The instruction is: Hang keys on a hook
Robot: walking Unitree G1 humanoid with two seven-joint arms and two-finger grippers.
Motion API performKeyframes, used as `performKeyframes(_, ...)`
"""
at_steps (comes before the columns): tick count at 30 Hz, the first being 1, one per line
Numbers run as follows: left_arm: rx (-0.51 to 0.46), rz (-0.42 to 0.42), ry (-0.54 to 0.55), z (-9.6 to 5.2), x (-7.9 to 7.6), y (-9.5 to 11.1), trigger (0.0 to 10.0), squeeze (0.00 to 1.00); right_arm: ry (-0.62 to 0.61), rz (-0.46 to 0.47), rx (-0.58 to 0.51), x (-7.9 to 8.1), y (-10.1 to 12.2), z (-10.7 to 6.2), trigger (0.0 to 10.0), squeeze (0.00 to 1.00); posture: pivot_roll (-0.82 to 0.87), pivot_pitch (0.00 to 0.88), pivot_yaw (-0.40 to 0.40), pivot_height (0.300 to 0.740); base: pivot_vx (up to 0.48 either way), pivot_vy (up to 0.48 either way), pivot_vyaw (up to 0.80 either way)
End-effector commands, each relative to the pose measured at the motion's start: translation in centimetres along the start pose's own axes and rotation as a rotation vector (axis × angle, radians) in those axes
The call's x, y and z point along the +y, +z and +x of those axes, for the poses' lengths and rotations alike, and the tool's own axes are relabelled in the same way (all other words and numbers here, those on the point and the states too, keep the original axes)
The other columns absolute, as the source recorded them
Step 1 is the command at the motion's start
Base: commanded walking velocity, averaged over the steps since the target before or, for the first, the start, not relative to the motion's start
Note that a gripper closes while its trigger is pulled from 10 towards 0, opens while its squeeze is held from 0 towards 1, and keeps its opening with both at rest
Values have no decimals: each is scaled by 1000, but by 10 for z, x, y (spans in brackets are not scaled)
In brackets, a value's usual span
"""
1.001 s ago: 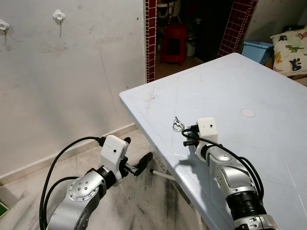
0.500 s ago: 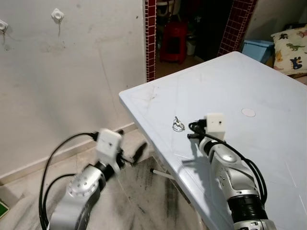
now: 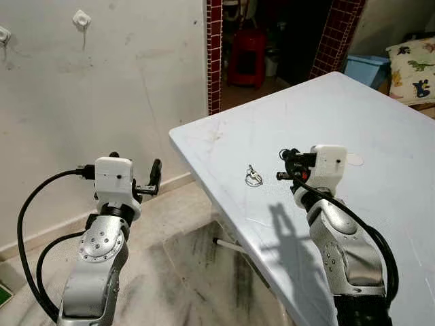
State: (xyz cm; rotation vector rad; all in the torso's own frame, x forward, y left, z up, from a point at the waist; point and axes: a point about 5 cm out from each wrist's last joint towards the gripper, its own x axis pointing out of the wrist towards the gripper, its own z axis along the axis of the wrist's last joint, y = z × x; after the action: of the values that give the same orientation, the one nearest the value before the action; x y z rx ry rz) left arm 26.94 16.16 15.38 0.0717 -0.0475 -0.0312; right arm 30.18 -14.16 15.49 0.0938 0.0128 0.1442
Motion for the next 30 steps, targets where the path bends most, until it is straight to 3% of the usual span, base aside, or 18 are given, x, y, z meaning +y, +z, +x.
performKeyframes(1,1,14,27,-3,3,-2,10000,0,26,2,0,9,1,-1,10000,0,-8,0,20,740,0,0,800)
performKeyframes(9,-14,30,67,6,7,0,10000,0,21,-12,-1,12,2,3,10000,0,-10,0,22,740,0,0,800)
performKeyframes(11,-6,-1,71,6,11,2,10000,0,19,34,-19,12,7,3,10000,0,-8,0,26,740,0,0,0)
performKeyframes(18,-29,9,86,14,17,3,10000,0,-9,18,-27,10,8,12,10000,0,-1,0,29,740,0,0,0)
performKeyframes(30,-12,5,79,17,14,1,10000,0,-19,20,-18,10,7,16,10000,0,9,0,38,740,0,97,0)
